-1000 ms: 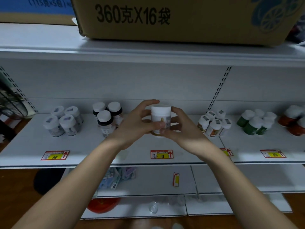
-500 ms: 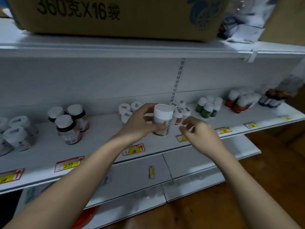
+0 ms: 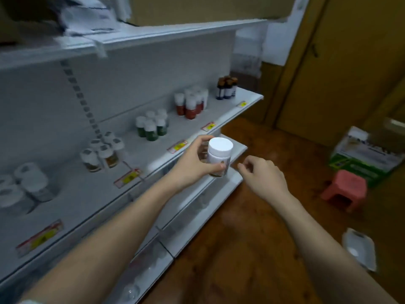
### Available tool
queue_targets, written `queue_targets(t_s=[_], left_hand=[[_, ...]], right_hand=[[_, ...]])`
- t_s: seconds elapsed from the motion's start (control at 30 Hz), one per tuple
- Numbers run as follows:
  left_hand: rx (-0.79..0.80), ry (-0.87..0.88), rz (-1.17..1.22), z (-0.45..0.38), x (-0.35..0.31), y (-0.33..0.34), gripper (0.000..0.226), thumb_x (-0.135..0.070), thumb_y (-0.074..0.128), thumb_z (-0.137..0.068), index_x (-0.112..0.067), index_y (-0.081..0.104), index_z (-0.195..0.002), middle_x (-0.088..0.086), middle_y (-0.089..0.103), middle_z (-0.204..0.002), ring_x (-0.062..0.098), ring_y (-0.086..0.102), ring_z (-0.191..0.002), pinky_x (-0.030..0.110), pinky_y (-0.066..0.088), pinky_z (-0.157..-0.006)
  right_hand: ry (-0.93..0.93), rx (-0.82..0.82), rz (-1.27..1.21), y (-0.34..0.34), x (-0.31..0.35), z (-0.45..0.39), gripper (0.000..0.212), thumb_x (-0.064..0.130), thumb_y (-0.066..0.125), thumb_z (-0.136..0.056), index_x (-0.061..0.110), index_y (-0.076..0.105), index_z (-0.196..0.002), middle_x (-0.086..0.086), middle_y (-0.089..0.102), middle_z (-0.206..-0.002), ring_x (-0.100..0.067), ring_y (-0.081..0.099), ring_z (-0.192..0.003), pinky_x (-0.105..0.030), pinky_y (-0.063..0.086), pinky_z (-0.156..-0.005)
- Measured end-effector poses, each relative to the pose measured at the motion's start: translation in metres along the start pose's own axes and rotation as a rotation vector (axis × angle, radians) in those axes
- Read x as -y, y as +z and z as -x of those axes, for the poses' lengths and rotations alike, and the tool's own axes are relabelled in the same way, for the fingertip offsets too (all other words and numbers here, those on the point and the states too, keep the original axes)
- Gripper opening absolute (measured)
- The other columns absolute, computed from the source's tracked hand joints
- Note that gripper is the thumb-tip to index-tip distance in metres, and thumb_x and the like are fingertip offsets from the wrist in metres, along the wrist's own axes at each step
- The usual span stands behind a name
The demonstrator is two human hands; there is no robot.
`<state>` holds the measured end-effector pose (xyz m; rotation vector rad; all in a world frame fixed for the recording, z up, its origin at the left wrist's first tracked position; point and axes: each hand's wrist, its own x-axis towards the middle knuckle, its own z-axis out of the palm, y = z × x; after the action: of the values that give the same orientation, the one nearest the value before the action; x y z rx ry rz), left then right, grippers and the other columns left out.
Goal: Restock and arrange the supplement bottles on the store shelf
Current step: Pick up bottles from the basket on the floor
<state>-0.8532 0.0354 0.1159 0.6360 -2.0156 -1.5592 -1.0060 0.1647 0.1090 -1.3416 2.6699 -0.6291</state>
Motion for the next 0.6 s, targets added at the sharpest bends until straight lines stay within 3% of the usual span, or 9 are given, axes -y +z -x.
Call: queue_targets(t_s=[0.13,0.33,0.5,0.6], left_hand=[[0.117,-0.01,-0.006,-0.041,0.002,0.102,0.067,-0.009,0.087,-0.073,-0.024,0.048,-0.126,0.0,0.061,-0.122,0.013,0.061,-0.109,0.017,0.052,-0.085],[0.31,-0.021,-0.026,-0.09,0.011,0.234,0.067,-0.013,0.086,-0.075,-0.028,0.048,-0.128,-0.013,0.058,-0.122,0.009,0.058,-0.115,0.019,0.053,-0.087],[0.467,-0.028,-0.064,-0.129,0.019,0.326,0.065,-0.012,0.086,-0.074,-0.025,0.051,-0.128,-0.009,0.059,-0.125,0.008,0.057,-0.115,0.017,0.052,-0.085],[0.557,-0.037,-0.082,-0.157,0.029,0.375,0.063,-0.011,0.086,-0.074,-0.023,0.052,-0.125,-0.011,0.06,-0.12,0.006,0.057,-0.11,0.015,0.052,-0.082]], right_hand=[[0.168,0.009,0.017,-0.026,-0.096,0.01,0.028,0.045,0.048,-0.099,0.026,0.058,-0.082,0.005,0.061,-0.072,-0.017,0.06,-0.069,-0.031,0.048,-0.059],[0.392,0.04,0.009,-0.058,-0.237,0.033,0.028,0.043,0.046,-0.101,0.023,0.059,-0.086,0.005,0.062,-0.075,-0.012,0.058,-0.068,-0.025,0.036,-0.052],[0.54,0.085,-0.03,-0.064,-0.334,0.048,0.026,0.038,0.048,-0.101,0.019,0.057,-0.085,0.0,0.061,-0.076,-0.015,0.061,-0.072,-0.034,0.055,-0.066],[0.623,0.085,-0.035,-0.062,-0.379,0.049,0.023,0.037,0.05,-0.1,0.019,0.06,-0.091,0.002,0.062,-0.079,-0.016,0.062,-0.075,-0.039,0.059,-0.074]])
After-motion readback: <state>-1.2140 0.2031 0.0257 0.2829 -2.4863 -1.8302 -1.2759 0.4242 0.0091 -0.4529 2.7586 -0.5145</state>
